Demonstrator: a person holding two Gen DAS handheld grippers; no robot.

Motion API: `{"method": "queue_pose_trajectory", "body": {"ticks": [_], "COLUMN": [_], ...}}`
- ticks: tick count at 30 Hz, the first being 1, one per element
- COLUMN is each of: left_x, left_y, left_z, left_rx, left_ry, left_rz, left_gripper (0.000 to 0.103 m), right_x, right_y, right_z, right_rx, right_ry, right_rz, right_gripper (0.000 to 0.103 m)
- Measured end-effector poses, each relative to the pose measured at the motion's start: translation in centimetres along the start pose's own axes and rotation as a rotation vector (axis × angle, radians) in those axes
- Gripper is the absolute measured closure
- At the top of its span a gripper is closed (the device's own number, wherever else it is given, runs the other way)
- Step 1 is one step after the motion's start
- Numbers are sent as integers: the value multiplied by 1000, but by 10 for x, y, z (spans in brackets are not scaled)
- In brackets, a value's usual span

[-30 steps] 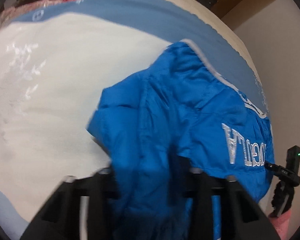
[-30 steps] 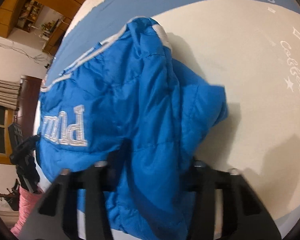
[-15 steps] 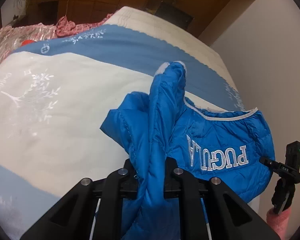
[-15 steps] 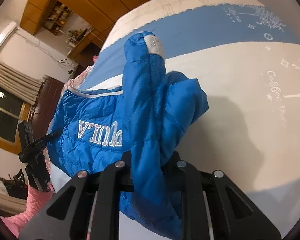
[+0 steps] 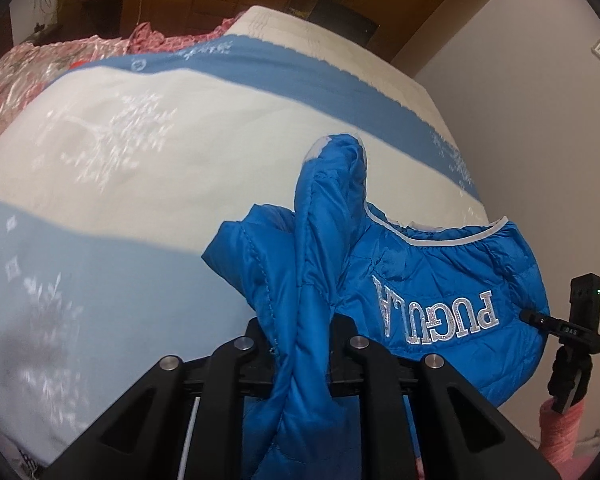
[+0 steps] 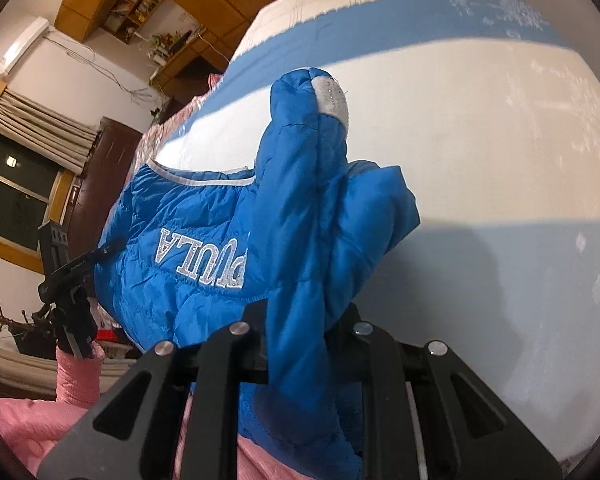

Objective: Fold large clothes

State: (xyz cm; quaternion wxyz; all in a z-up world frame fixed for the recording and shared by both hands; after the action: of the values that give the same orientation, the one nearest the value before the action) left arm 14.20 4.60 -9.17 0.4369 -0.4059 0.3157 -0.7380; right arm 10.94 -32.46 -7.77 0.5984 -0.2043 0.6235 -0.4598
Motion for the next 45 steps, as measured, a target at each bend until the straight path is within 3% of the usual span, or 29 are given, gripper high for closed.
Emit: {"method": "queue_pose_trajectory", "body": {"ticks": [5, 9, 11, 20, 24, 26, 29, 32, 34, 38, 45], "left_x": [-17, -39, -48, -39, -40, -46, -50, -52, -44, -6, 50], "left_y": [24, 63, 76, 107, 102, 95, 68, 33, 7, -4, 40], "left_z": [-40, -68, -77, -82, -82, -83, -77, -73, -66, -67, -82], "left_rx": [-45, -116, -132, -134, -125, -141, -130, -90, -49, -18, -68], "left_ry": [1, 12, -12, 146, 130, 109, 82, 100, 148, 187, 311], "left_rz": [64, 137, 126, 233, 221, 205, 188, 231, 301, 200, 127], "left_gripper": [85, 79, 74, 66, 66, 64, 63, 64, 64, 64, 64], "right_x": [21, 47, 60, 66, 62, 54, 41, 14, -7, -47, -65], "right_y": [29, 60, 78, 104, 97, 92, 61, 29, 20, 37, 74], "right_z": [-18, -23, -28, -43, -49, -58, -66, -80, -91, -117, -131], "right_rx": [-31, -45, -58, 14, 49, 66, 119, 176, 185, 155, 111], "right_ry": [56, 94, 118, 145, 141, 159, 177, 145, 109, 39, -11], "right_rz": [-55, -163, -205, -288, -324, -356, -399, -427, -430, -419, -418], "right_gripper": [86, 86, 83, 77, 71, 60, 57, 56, 60, 64, 67]}}
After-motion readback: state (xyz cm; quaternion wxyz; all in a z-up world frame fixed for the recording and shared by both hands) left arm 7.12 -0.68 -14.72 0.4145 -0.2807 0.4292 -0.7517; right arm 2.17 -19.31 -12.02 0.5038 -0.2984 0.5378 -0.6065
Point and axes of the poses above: each gripper's, at about its wrist camera, not at the fingertips, and y roughly the way its jaws point, x to its right, z to its top, the point moved 6 cm from there along y, roughly the way its jaws point, and after that the axes turned 12 degrees about y, right-handed, at the moved point
